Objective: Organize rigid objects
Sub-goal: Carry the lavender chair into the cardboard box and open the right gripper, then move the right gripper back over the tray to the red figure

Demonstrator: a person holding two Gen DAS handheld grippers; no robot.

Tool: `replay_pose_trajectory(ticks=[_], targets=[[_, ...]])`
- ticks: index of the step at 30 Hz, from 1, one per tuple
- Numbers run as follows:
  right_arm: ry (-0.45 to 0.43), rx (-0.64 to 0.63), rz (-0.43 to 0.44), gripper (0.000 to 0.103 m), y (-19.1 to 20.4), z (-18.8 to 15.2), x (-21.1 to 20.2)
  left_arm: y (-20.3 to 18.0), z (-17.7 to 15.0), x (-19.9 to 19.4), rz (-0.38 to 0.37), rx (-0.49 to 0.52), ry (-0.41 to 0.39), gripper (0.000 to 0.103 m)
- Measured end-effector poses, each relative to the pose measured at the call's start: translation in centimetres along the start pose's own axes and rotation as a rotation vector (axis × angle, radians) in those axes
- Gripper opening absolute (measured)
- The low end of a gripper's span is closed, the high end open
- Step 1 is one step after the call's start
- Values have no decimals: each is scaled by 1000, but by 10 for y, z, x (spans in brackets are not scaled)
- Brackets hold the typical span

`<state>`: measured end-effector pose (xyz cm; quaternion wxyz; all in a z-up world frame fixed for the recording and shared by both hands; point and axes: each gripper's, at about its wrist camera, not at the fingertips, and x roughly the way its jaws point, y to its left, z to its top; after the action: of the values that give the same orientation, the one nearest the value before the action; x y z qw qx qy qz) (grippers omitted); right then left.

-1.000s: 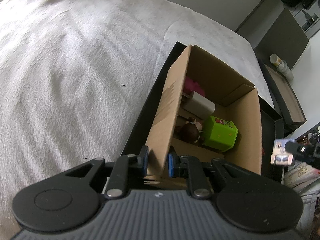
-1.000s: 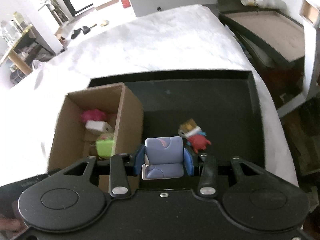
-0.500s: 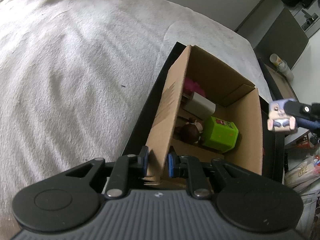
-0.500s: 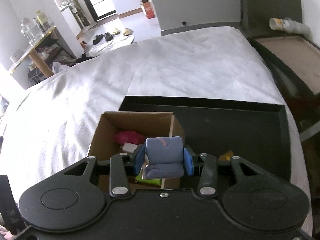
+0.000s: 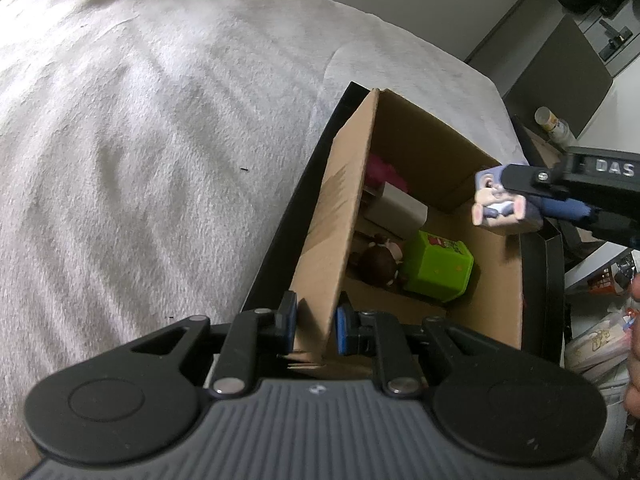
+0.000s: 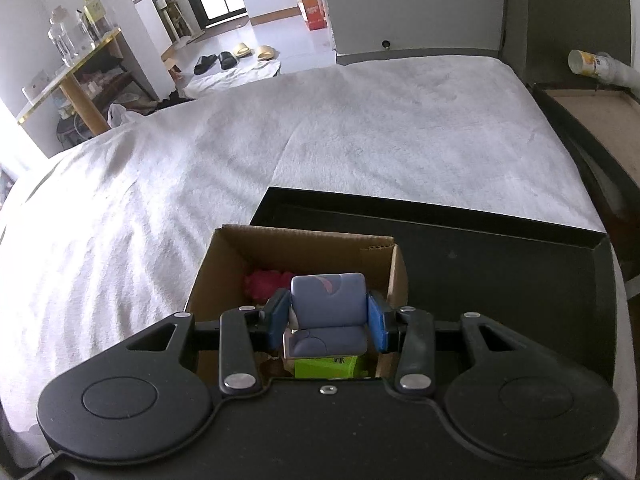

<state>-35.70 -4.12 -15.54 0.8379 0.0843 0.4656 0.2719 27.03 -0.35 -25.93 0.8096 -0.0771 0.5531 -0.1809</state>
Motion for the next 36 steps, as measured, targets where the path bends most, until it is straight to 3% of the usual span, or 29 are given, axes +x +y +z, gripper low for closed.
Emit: replay_pose_trajectory(ticks=[18,23,36], targets=[[13,-111,-168,41,30,-11,35,-1,0,1,7,3,-1,18],[11,-71,-177,43,24,-9,31,-1,0,1,-3,2,-2,20],[-3,27,-103,46,-3,-11,-19,-2,1,0,7,13,-8,19]])
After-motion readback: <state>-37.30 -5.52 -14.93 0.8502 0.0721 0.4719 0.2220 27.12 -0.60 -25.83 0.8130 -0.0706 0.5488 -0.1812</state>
